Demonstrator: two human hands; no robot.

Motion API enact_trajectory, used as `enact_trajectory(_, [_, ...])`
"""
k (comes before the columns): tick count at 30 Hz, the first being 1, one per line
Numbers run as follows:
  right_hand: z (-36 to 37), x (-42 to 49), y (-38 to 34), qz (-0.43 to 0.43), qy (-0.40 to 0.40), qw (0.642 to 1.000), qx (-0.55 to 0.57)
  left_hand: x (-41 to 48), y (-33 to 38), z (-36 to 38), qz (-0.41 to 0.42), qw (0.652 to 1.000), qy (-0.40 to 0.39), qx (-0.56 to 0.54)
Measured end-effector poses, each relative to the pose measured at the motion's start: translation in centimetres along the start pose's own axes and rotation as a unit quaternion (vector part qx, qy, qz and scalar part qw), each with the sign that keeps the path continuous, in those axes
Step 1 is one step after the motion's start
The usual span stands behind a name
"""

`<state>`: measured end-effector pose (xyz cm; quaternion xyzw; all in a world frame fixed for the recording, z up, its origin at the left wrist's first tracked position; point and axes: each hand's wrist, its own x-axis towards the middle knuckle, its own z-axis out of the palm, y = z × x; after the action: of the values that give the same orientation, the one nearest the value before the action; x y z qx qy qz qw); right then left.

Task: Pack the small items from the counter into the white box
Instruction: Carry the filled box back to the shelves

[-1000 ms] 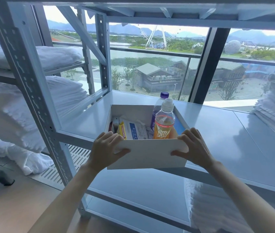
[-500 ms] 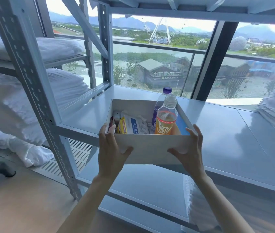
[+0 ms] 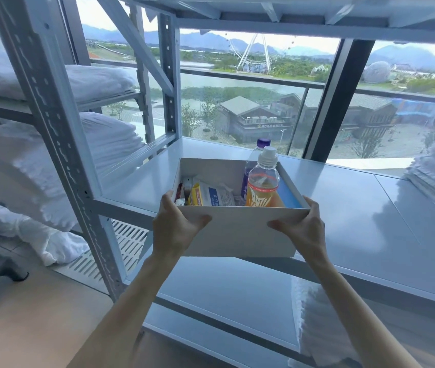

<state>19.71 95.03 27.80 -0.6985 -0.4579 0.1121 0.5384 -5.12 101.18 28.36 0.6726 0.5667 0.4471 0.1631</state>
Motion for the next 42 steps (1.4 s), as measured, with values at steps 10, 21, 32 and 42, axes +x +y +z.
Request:
enact_trajectory(10, [-0.8,-1.6,1.4,-0.333,-0.006,0.896,-0.294,-1.3,-2.7,0.1,0.216,0.966,0.017,0.142])
enact_trajectory(21, [-2.0,0.7,0.7,-0.437,-0.056,0.795,-0.417,0.1,-0.8,-0.2,0.359,0.889,-0.042,0.282])
enact_trajectory(32, [-2.1,0.7,1.0,-0.408,-0.063,0.814,-0.409,-0.3,-1.6,-0.2,0.312,0.905,-0.039,0.288])
enact_trajectory(42, [-1.1,0.7,1.1,-0.393,-0.045,0.822,-0.409,0.2,-1.8,-0.2,0.325,0.906,-0.045,0.267])
